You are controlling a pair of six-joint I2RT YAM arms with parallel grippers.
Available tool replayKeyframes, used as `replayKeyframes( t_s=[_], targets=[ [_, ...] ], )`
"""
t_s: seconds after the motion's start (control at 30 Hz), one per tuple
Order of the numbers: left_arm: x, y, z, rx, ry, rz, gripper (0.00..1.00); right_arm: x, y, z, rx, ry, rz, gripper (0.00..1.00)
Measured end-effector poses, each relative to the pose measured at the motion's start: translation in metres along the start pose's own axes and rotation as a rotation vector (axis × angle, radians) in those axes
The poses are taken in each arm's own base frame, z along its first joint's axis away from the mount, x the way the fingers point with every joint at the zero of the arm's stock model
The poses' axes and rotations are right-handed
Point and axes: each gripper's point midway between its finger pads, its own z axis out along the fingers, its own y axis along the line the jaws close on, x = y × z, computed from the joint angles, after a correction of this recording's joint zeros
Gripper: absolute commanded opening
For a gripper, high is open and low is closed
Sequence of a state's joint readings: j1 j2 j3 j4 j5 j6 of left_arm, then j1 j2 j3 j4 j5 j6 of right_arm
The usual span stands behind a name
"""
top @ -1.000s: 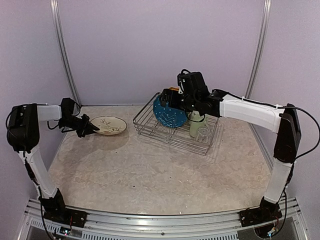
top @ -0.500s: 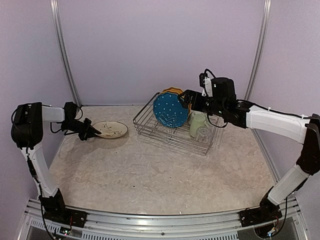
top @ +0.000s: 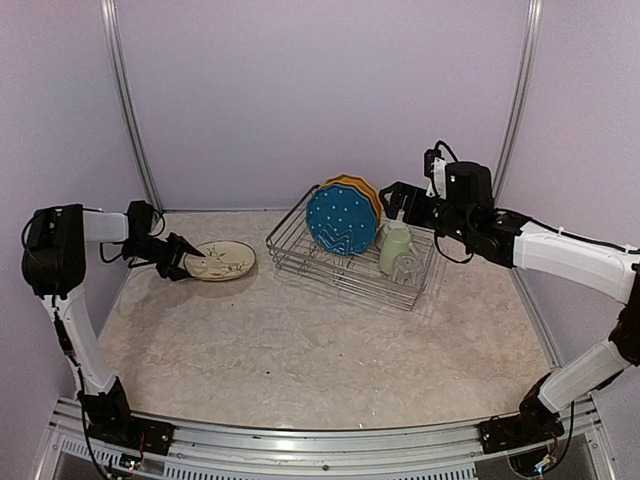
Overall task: Unload the mixed dishes from the dish rack
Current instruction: Place the plate at the center of the board, then grab the plate from the dish rack.
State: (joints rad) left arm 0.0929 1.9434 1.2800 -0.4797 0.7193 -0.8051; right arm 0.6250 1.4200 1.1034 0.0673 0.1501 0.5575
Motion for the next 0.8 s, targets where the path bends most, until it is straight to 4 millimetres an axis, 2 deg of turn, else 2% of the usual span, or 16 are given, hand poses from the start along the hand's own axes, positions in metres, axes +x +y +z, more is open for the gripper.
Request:
replayKeyframes(
  t_s=[0.23, 0.47, 0.63, 0.8],
  targets=[
    [-0.002, -0.006, -0.009, 0.002, -0.03, 0.019, 0.77, -0.003, -0.037, -0.004, 0.212, -0.001, -0.12, 1.0],
    [-0.003, -0.014, -0.024, 0.01, -0.064, 0.036, 0.85, 0.001, -0.055, -0.005, 0.301, 0.035, -0.282, 0.99],
    [-0.002, -0.029, -0.041, 0.034, -0.1, 0.071, 0.87, -0.002, -0.05, 0.03, 0.334, 0.104, -0.328, 1.0],
    [0.0, -0.038, -0.052, 0.049, -0.123, 0.105, 0.88, 0.017, -0.043, 0.069, 0.301, 0.211, -0.344, 0.97]
  ],
)
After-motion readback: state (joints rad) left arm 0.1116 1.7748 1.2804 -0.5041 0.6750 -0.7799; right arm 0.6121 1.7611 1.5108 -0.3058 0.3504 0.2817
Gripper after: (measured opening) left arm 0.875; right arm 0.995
